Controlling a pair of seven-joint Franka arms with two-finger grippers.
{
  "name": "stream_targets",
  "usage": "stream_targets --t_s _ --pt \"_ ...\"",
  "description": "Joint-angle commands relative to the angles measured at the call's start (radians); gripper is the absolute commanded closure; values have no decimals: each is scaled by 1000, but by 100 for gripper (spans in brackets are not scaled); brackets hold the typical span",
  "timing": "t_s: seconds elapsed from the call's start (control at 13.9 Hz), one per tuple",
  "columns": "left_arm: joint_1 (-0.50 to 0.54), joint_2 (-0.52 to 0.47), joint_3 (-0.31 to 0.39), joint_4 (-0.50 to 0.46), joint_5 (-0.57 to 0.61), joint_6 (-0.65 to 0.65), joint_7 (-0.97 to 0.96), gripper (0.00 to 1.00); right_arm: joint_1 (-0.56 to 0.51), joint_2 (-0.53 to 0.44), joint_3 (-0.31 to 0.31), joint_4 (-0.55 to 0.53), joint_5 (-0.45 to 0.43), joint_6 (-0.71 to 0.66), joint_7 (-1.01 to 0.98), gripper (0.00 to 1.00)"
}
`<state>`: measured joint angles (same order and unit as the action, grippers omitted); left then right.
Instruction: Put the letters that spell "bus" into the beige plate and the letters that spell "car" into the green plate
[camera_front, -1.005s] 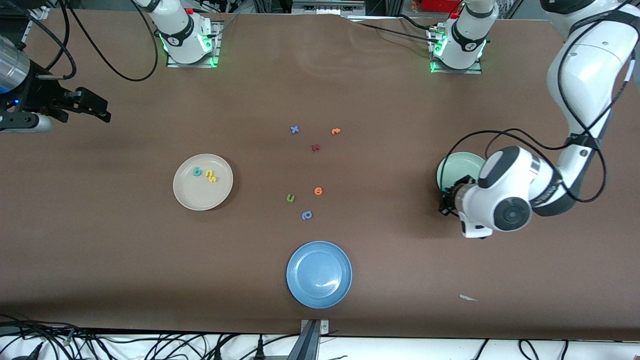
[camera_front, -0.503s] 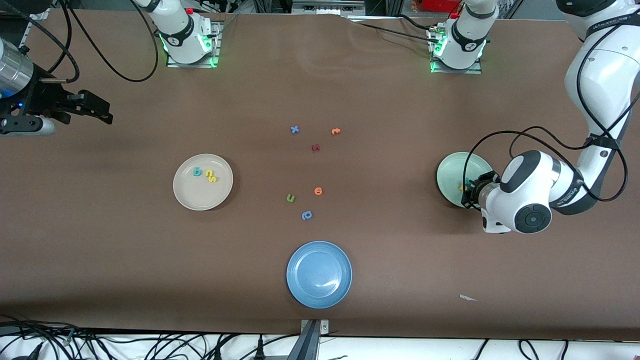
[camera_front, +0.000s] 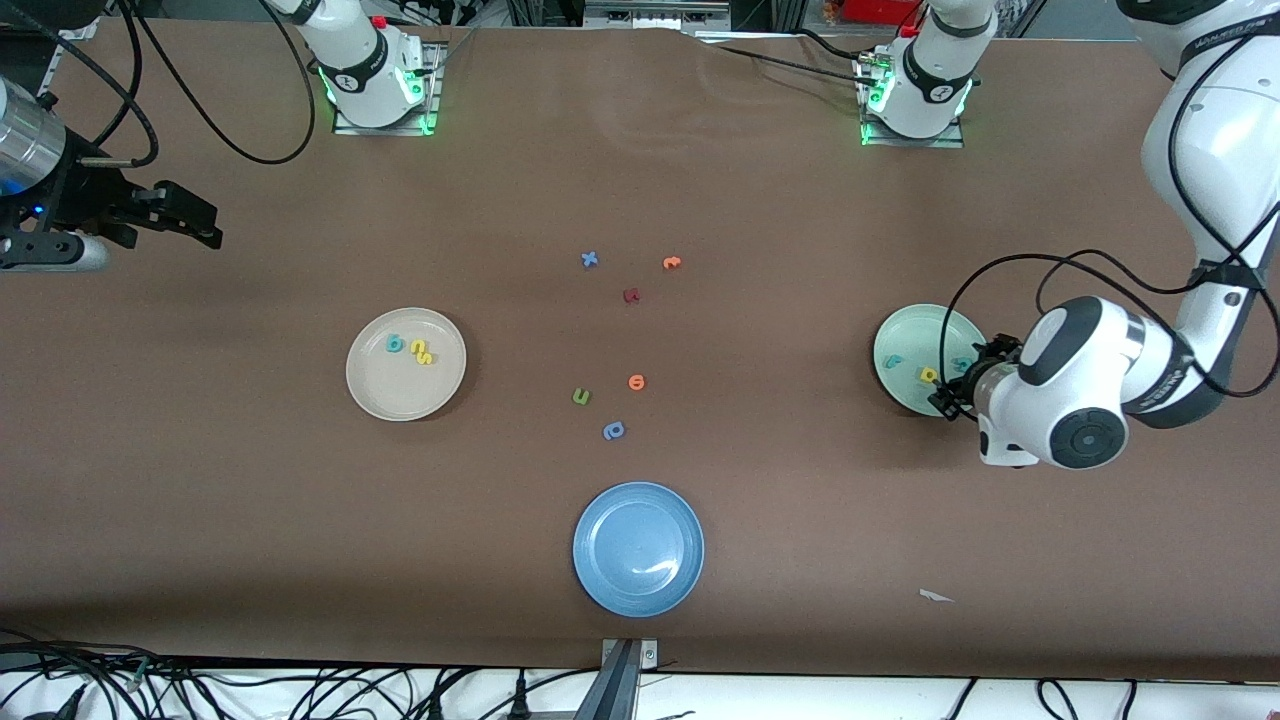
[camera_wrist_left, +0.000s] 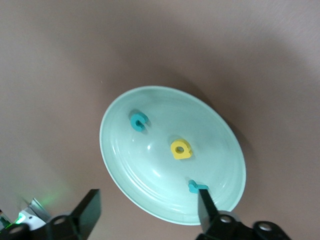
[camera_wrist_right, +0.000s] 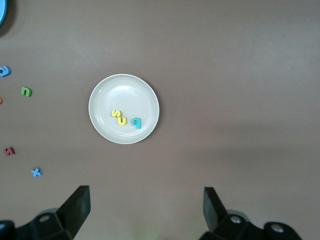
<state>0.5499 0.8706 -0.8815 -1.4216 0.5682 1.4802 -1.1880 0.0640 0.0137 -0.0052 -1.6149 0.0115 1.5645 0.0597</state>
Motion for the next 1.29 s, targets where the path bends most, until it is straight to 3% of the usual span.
stream_targets --t_s 0.0,0.36,0.57,0.72,0.93,1.08,1.22 --pt "5 -62 -7 39 30 -63 123 1 -4 -6 10 -3 -18 6 12 0" --pt "-2 -91 -11 212 18 -243 387 1 -4 -6 11 -3 -27 5 12 0" --pt "-7 -183 21 224 -25 -282 601 1 -4 -6 11 -2 -27 6 12 0" --pt "-60 -278 186 225 -170 -281 727 1 -4 -6 11 -3 -27 9 12 0" --pt "-203 -418 517 253 -457 -271 924 0 -4 -6 11 -3 -27 8 12 0" --pt "-254 -479 636 251 -607 -253 958 0 -4 -5 11 -2 -27 9 12 0" --pt "-309 -516 702 251 -645 -244 958 0 -4 -5 11 -3 -27 6 12 0"
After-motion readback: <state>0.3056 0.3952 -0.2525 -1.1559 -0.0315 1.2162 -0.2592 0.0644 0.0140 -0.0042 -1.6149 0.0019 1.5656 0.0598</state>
